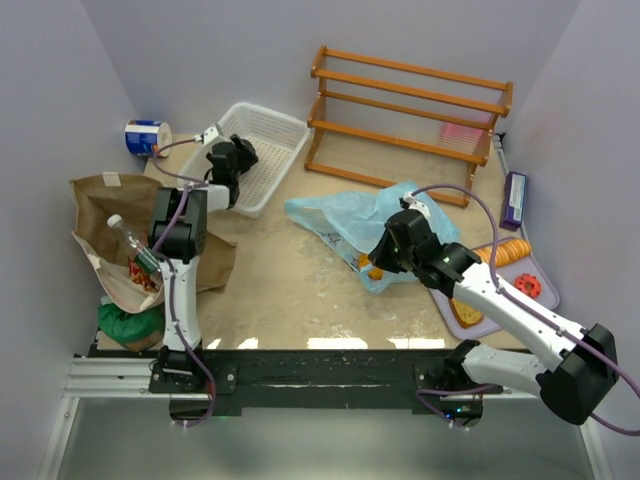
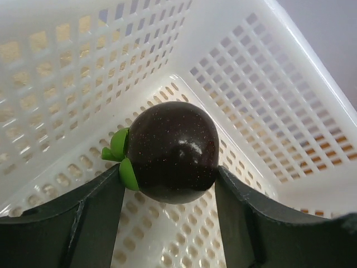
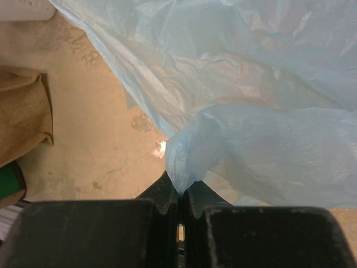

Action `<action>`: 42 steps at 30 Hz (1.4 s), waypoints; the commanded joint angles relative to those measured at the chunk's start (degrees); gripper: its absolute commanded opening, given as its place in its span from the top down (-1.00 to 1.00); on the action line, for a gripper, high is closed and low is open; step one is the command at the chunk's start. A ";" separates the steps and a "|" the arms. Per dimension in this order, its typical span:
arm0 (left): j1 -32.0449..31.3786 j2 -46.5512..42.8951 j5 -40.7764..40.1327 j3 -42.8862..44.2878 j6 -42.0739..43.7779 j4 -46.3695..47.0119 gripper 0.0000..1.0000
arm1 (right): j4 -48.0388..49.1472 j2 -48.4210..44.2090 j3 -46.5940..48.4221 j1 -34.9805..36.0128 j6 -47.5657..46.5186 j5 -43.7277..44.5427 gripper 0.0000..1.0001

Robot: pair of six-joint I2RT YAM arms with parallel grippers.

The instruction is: Place the mixed food into the grocery bags and tie them

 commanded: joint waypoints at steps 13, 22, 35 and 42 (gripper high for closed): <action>-1.22 -37.22 23.52 -29.01 9.62 25.30 0.58 | 3.03 -7.73 4.69 0.04 -2.50 3.52 1.00; -15.89 -60.96 34.32 -52.22 14.46 23.74 0.58 | 3.65 -9.49 7.51 0.13 -5.84 5.98 1.00; -24.69 -56.79 45.15 -57.01 16.39 10.29 0.59 | 8.84 -11.78 3.73 0.13 -5.84 3.52 1.00; -29.88 -41.65 44.80 -45.34 16.75 10.71 0.60 | 9.98 -12.66 1.36 0.04 -4.79 2.38 1.00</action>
